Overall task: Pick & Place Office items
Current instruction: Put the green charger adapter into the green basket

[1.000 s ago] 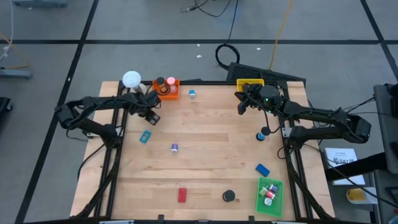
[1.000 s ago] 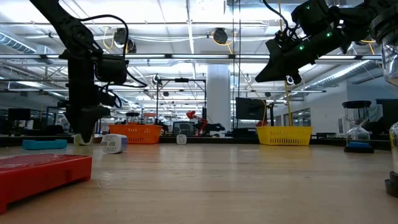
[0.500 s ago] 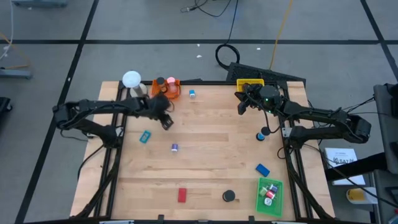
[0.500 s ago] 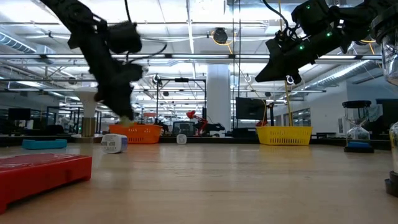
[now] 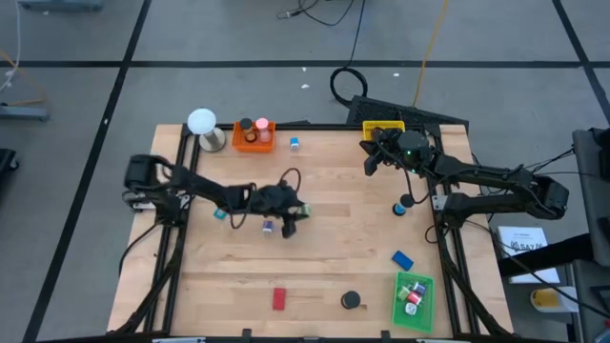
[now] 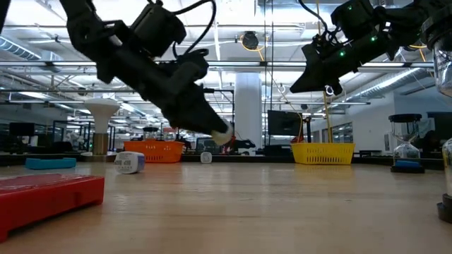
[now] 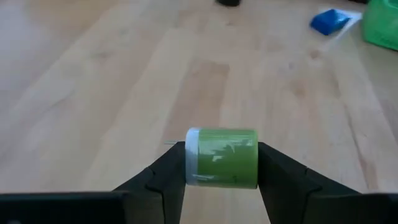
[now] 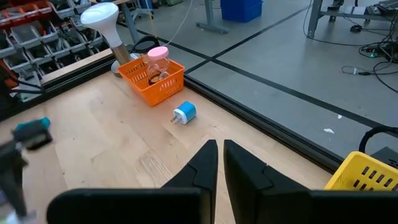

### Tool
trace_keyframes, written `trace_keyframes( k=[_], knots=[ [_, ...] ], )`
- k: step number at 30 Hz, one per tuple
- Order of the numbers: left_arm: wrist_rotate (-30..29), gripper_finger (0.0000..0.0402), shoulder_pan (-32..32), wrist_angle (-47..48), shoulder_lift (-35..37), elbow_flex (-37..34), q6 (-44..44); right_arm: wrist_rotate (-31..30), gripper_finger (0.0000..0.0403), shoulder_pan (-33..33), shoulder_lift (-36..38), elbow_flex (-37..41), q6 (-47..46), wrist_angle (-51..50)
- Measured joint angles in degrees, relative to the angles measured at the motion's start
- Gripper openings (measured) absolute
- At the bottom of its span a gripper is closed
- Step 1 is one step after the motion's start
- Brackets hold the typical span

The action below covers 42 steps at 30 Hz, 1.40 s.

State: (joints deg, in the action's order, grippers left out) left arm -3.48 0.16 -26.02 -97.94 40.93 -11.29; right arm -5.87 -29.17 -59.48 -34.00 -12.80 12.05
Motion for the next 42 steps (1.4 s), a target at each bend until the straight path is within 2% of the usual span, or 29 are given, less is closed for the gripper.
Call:
trace_keyframes(
  k=[5,7,20,42],
  knots=[
    [0.0,0.017,-1.0,-16.2,-7.7,0.0,3.0,0.0,0.0018,0.0,0.0,0.0,0.0,0.0],
    [-0.1,0.017,-1.0,-19.1,-10.0,0.7,3.5,0.0,0.0018,0.0,0.0,0.0,0.0,0.0],
    [0.6,0.0172,-2.2,-18.5,-20.3,10.9,10.5,0.0,0.0018,0.0,0.0,0.0,0.0,0.1],
    [0.6,0.0173,-2.1,-15.8,-20.7,11.8,11.1,0.0,0.0018,0.0,0.0,0.0,0.0,0.1]
  ],
)
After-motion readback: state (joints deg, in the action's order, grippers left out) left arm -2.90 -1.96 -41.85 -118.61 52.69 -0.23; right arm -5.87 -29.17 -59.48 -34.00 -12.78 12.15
